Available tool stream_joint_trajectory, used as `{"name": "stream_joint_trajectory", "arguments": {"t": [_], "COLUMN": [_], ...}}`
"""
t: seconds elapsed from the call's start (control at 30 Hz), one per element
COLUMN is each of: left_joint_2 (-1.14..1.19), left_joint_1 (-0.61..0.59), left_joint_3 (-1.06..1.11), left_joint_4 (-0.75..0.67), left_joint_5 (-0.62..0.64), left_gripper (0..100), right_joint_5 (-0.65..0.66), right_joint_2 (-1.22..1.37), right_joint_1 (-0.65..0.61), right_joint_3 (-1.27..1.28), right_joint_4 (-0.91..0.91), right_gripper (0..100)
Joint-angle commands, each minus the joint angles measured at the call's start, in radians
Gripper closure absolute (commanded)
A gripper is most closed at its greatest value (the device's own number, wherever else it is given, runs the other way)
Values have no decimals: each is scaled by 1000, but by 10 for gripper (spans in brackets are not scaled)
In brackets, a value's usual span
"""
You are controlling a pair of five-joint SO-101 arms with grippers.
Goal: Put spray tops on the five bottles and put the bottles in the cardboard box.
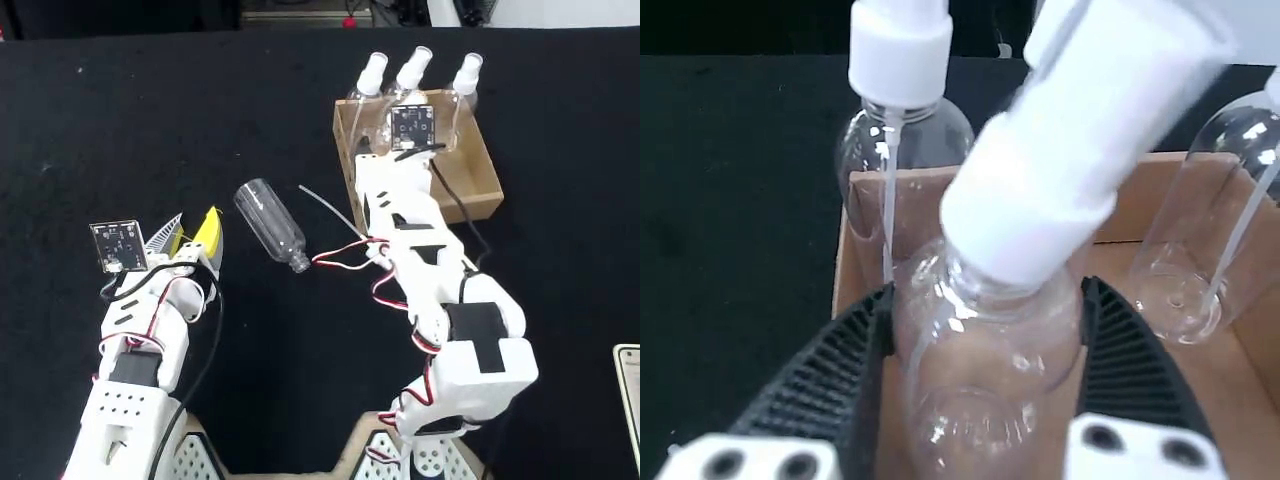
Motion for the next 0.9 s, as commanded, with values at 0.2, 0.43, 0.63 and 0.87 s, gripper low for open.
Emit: {"name": "stream_joint_trajectory", "arguments": {"t": [0.2, 0.43, 0.63, 0.87], "left_joint_2": [-5, -5, -5, -5], "left_joint_1": [8, 8, 8, 8], "left_joint_3": [22, 22, 22, 22], "left_joint_4": [-23, -23, -21, -21], "left_joint_5": [-8, -8, -8, -8], "left_gripper": [830, 830, 830, 830], "right_joint_5": [-3, -8, -6, -8], "right_joint_2": [-30, -134, -134, -134], "right_joint_1": [-14, -41, -37, -38], "right_joint_3": [-13, 81, 82, 81], "right_joint_4": [-21, -28, -26, -23], "right_gripper": [755, 752, 751, 750]}}
